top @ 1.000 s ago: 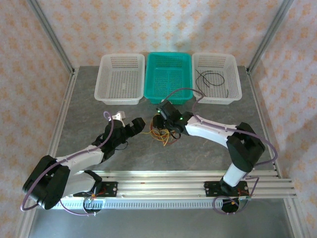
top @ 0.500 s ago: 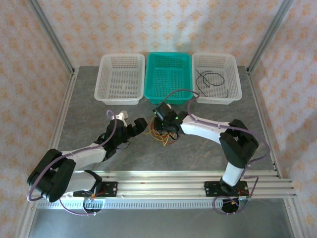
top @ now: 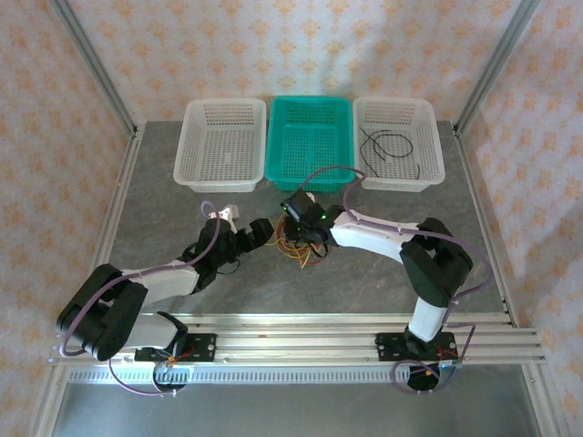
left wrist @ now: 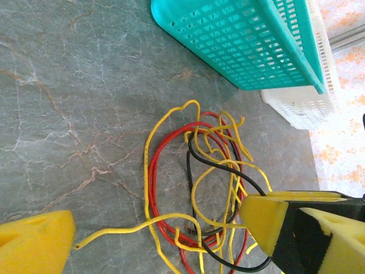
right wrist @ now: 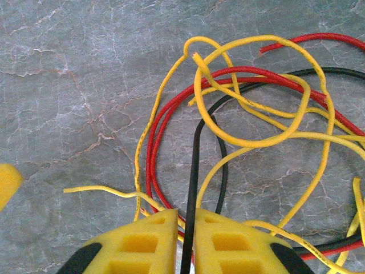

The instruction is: Untangle the cables

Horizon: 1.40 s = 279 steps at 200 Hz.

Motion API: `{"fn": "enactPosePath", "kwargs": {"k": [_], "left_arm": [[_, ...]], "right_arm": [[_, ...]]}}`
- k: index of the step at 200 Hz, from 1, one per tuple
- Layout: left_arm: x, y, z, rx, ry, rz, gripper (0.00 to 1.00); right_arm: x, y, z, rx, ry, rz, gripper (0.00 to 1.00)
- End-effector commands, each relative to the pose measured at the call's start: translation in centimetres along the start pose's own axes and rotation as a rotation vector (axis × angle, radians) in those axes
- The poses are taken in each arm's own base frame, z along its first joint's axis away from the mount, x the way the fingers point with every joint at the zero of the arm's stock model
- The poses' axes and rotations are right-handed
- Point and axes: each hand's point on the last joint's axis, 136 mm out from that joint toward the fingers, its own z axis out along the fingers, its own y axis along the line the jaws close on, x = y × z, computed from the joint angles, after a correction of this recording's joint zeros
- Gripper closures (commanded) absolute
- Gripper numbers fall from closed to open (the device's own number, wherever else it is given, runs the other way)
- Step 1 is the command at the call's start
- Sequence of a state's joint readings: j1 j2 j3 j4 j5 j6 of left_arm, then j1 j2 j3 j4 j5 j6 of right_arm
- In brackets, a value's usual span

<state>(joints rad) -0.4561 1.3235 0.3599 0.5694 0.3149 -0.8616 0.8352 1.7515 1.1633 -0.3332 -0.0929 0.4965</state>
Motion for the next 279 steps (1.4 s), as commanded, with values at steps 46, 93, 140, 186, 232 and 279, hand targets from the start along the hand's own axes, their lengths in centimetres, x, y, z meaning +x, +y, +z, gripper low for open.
{"fn": "enactPosePath", "kwargs": {"k": [46,93,140,186,232,279], "left_arm": [[-0.9,-1.0,0.8,-0.070,-0.008,0.164,0.01],[-0.1,-1.2,1.7,-0.117,0.013,0.237,0.01],[1.3,-1.6,3.0,-0.127,0.053,0.280,0.01],[1.7,-2.3,4.3,-0.118,0.063,0.304,0.01],[1.5,-2.4,5.6,-0.123,0.045,0.288,0.01],[1.3,-2.3,6.5,-0.133,0.038,0.270,0.01]], "right_arm": [[-2.0,1.4,-3.6,-0.085,-0.107,0.025,0.99],[-2.7,1.5,-5.9,-0.129,-0.171,0.050,1.00],[-3.6,2.3,-8.3,-0.187,-0.218,0.027,1.00],[-3.8,2.4,-9.4,-0.199,-0.229,0.001,1.00],[-4.3,2.8,-11.0,-0.222,-0.250,-0.020,1.00],[-5.3,3.7,-14.1,-0.268,-0.303,-0.083,1.00]]}}
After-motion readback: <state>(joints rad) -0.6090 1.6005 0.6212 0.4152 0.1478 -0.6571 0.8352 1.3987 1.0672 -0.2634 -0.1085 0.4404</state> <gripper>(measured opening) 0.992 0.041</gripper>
